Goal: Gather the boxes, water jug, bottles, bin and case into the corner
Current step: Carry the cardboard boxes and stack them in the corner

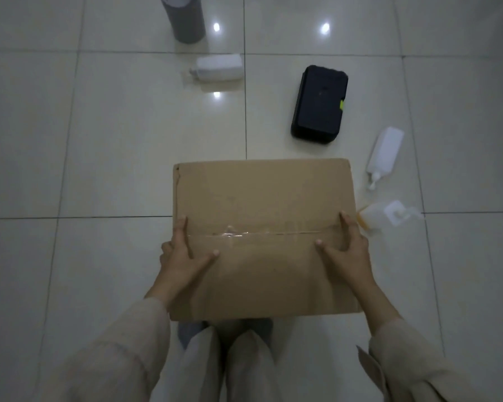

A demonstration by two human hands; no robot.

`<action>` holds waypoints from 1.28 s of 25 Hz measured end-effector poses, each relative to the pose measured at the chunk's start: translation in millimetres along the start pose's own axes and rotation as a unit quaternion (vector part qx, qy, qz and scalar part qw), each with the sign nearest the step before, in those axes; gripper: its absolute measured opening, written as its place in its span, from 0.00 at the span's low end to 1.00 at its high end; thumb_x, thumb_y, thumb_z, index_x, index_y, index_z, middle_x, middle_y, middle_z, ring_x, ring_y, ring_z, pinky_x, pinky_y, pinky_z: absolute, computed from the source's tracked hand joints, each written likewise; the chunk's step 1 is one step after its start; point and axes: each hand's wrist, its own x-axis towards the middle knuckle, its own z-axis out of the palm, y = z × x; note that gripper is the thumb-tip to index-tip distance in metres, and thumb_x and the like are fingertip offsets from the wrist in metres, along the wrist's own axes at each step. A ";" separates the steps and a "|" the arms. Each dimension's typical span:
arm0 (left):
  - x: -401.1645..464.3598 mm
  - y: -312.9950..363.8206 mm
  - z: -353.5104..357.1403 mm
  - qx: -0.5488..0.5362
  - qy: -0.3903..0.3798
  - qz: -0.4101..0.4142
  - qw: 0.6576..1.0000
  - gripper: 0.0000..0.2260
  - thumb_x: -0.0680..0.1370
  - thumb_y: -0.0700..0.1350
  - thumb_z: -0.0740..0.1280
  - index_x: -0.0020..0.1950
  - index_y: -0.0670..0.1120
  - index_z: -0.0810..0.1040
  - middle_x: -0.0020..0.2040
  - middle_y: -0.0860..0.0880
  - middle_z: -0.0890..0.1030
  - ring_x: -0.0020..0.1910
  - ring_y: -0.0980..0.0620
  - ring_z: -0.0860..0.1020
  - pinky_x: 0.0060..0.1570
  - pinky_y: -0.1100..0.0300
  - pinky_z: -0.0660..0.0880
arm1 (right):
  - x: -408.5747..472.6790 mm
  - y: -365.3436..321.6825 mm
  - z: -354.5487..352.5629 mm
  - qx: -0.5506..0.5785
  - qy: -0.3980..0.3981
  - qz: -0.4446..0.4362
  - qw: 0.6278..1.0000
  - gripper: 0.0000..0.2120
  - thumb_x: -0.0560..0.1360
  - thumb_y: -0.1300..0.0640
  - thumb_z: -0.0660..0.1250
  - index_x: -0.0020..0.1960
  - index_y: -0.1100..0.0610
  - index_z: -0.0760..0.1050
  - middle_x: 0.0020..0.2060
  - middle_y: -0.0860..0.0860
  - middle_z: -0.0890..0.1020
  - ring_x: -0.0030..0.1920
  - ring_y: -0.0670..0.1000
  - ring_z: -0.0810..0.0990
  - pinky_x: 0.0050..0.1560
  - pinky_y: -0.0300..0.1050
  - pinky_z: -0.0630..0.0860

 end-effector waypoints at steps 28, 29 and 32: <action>-369.0 39.2 -514.8 -0.252 0.438 0.078 0.859 0.45 0.58 0.67 0.64 0.73 0.62 0.50 0.69 0.39 0.60 0.68 0.39 0.58 0.68 0.42 0.56 | -390.7 -570.8 -91.4 0.059 0.042 -0.487 0.870 0.23 0.72 0.53 0.65 0.65 0.39 0.66 0.63 0.54 0.73 0.59 0.60 0.74 0.62 0.59 0.70; -370.2 41.6 -526.0 -0.255 0.450 0.085 0.852 0.46 0.58 0.67 0.65 0.73 0.62 0.50 0.69 0.39 0.60 0.68 0.39 0.58 0.68 0.42 0.56 | -395.6 -585.3 -91.2 0.066 0.042 -0.494 0.866 0.23 0.72 0.53 0.64 0.65 0.39 0.66 0.64 0.54 0.72 0.60 0.60 0.73 0.63 0.60 0.70; -362.6 52.2 -559.4 -0.247 0.477 0.090 0.839 0.47 0.57 0.67 0.65 0.73 0.60 0.50 0.69 0.38 0.62 0.67 0.38 0.60 0.67 0.43 0.57 | -396.8 -625.4 -84.5 0.083 0.047 -0.512 0.853 0.22 0.73 0.54 0.64 0.65 0.39 0.67 0.65 0.54 0.71 0.61 0.60 0.73 0.64 0.60 0.69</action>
